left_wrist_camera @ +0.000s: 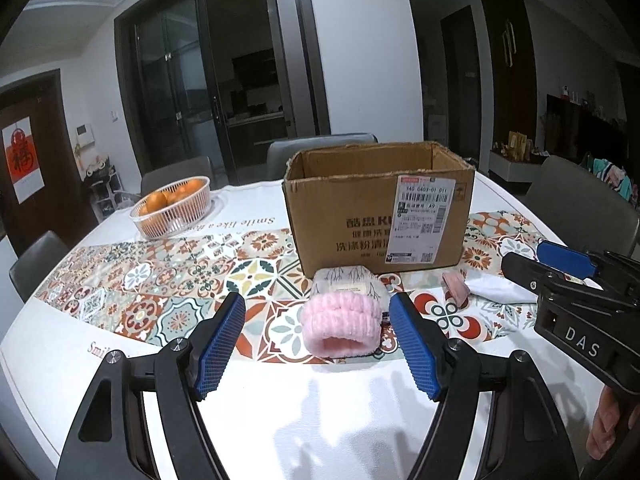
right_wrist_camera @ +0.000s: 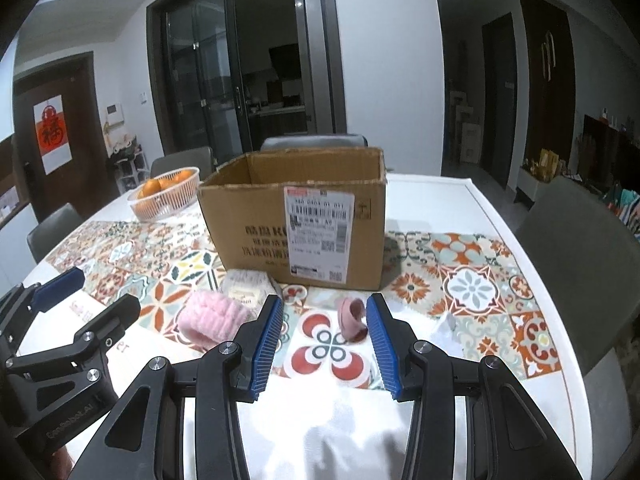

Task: Organize soft objects
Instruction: 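Move the left tool to the pink fuzzy band while the right tool approaches the pink hair tie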

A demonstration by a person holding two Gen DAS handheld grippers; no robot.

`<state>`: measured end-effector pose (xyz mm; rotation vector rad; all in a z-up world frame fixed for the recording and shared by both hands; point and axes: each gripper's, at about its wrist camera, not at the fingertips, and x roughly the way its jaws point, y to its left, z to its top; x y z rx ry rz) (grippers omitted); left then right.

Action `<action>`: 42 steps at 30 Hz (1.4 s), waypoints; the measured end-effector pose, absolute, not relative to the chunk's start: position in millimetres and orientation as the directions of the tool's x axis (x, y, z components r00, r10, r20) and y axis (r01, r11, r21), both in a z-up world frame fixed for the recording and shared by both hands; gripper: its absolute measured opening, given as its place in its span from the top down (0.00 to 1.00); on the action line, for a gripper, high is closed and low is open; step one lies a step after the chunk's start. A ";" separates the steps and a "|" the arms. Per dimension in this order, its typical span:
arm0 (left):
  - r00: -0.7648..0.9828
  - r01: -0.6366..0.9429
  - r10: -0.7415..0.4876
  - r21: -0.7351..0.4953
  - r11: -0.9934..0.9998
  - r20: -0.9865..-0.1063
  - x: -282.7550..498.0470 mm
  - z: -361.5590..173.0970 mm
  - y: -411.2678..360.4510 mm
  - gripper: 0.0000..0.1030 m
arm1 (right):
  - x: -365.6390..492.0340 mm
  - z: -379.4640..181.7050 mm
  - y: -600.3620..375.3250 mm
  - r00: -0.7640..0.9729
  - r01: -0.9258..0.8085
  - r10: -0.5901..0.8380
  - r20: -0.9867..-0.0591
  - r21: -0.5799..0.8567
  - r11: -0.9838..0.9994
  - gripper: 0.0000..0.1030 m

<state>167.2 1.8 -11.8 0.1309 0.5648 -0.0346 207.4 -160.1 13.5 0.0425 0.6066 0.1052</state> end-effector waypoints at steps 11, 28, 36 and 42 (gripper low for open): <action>0.796 0.074 -0.001 0.096 0.993 -0.605 193.3 -41.9 1.7 0.28 | 230.9 -12.3 -157.7 0.785 -0.092 0.104 -0.610 0.052 0.994 0.56; 0.739 0.068 -0.009 0.061 0.996 -0.674 230.0 -77.8 4.1 0.28 | 272.9 -48.5 -152.1 0.742 -0.118 0.090 -0.665 0.003 0.993 0.57; 0.722 0.069 -0.016 0.049 0.996 -0.691 243.1 -88.4 1.8 0.28 | 288.5 -59.2 -153.6 0.728 -0.117 0.077 -0.681 -0.014 0.993 0.57; 0.714 0.068 -0.033 0.023 0.997 -0.699 248.3 -93.9 6.0 0.29 | 295.7 -65.9 -150.6 0.719 -0.123 0.071 -0.691 -0.026 0.992 0.62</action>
